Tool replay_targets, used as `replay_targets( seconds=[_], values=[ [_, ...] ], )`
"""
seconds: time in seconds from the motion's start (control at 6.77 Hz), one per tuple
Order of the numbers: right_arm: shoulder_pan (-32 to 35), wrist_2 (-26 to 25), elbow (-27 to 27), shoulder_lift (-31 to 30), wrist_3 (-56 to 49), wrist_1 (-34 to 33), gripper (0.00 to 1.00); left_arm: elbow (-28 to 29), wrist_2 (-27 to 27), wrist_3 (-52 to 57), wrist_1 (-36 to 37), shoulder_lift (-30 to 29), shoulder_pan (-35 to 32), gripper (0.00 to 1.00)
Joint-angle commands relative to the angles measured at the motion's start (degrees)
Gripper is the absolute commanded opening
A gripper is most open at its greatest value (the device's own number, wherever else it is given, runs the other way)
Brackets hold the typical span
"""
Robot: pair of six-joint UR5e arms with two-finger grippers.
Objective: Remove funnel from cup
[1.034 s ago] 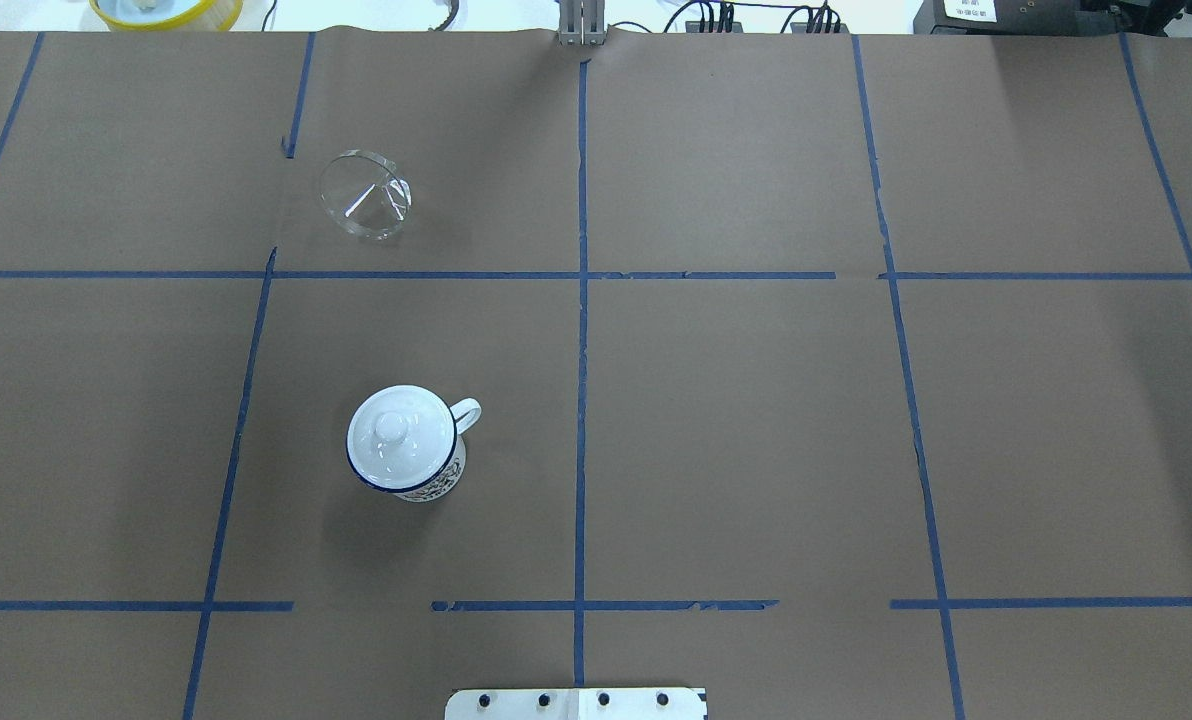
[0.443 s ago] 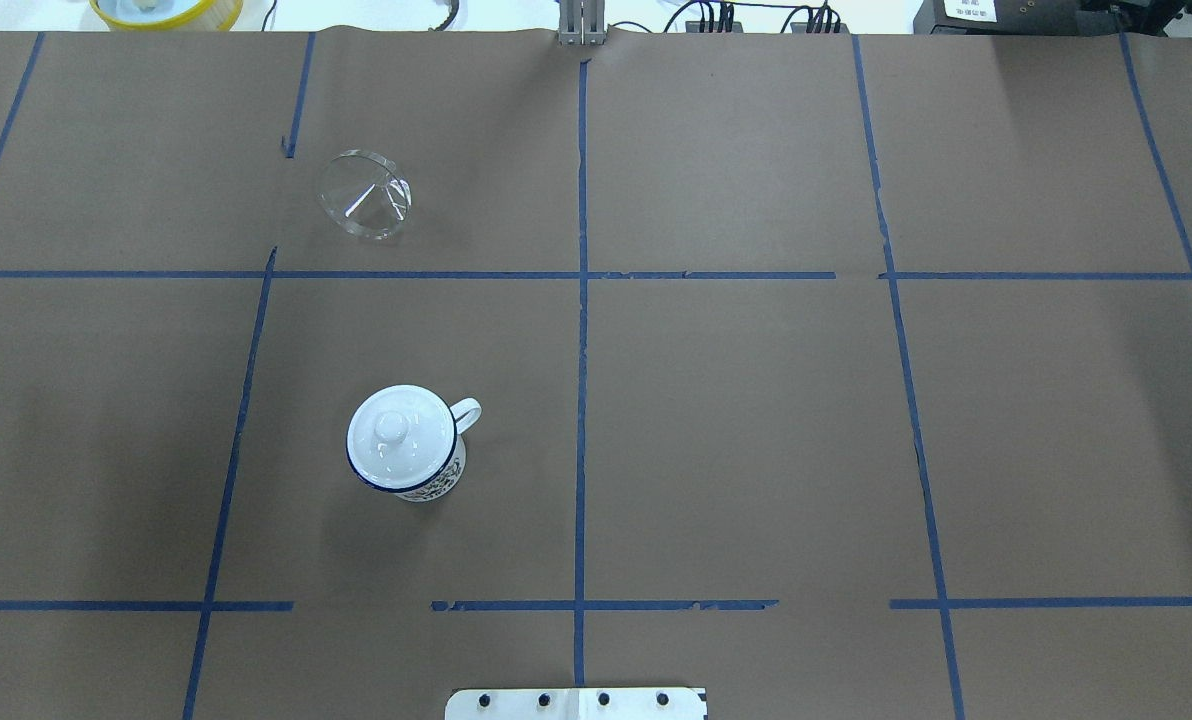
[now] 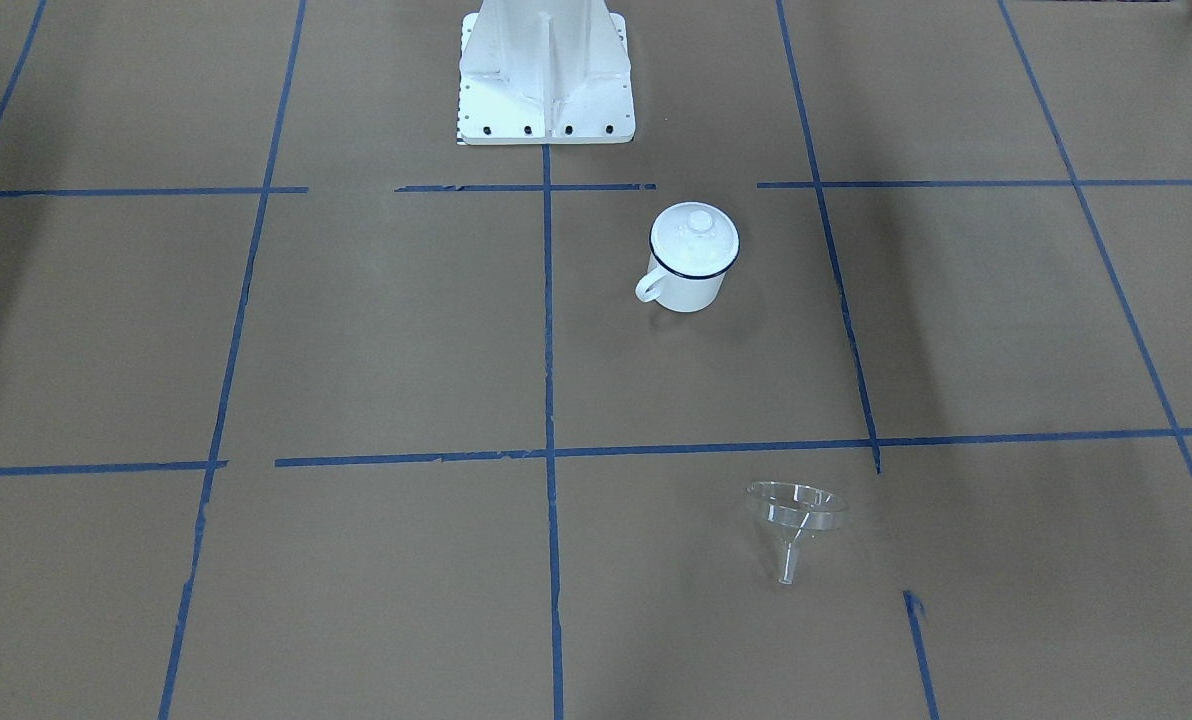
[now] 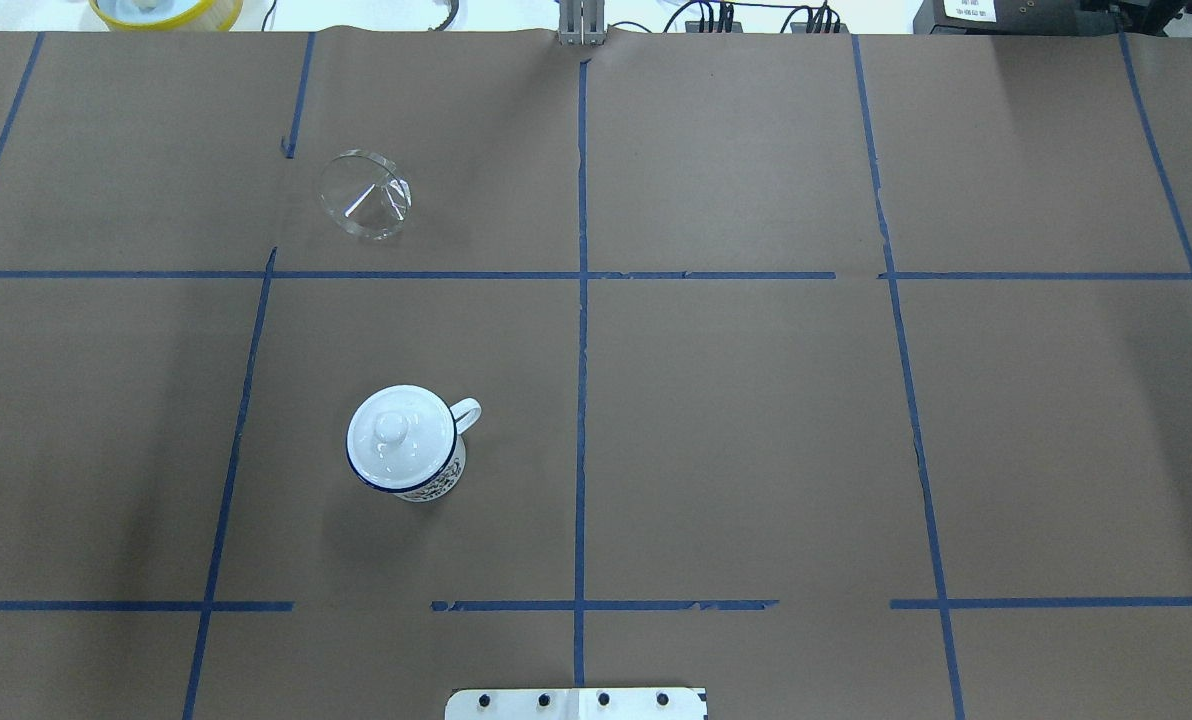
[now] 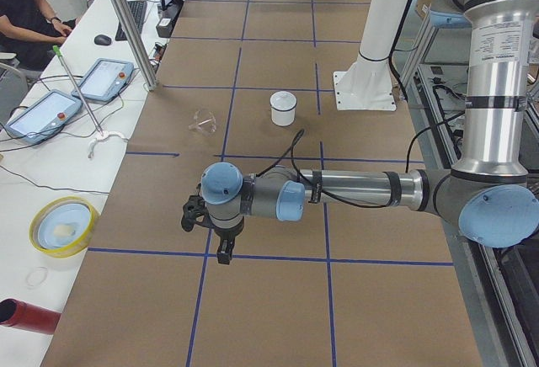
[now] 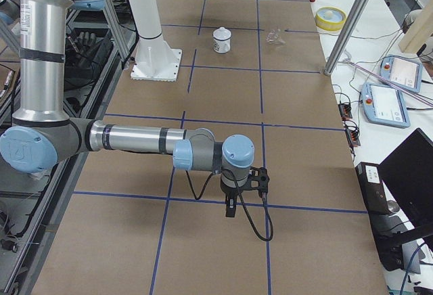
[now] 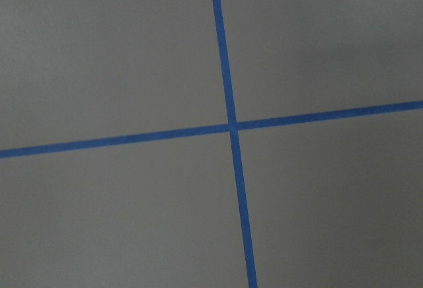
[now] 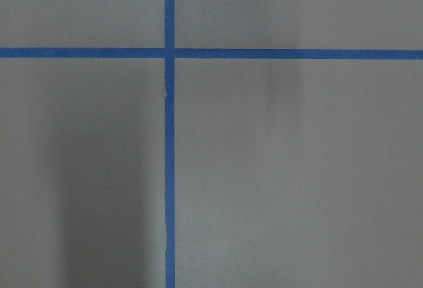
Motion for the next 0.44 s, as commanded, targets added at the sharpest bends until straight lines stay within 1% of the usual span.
replay_targets(
  seconds=[0.0,0.3],
  values=[
    [0.00,0.00,0.00,0.00,0.00,0.00,1.00,-0.08,0.14,0.52,0.11,0.20,-1.35,1.00],
    [0.00,0.00,0.00,0.00,0.00,0.00,1.00,-0.17,0.67,1.40,0.20,0.11,-2.42,1.00]
  ],
)
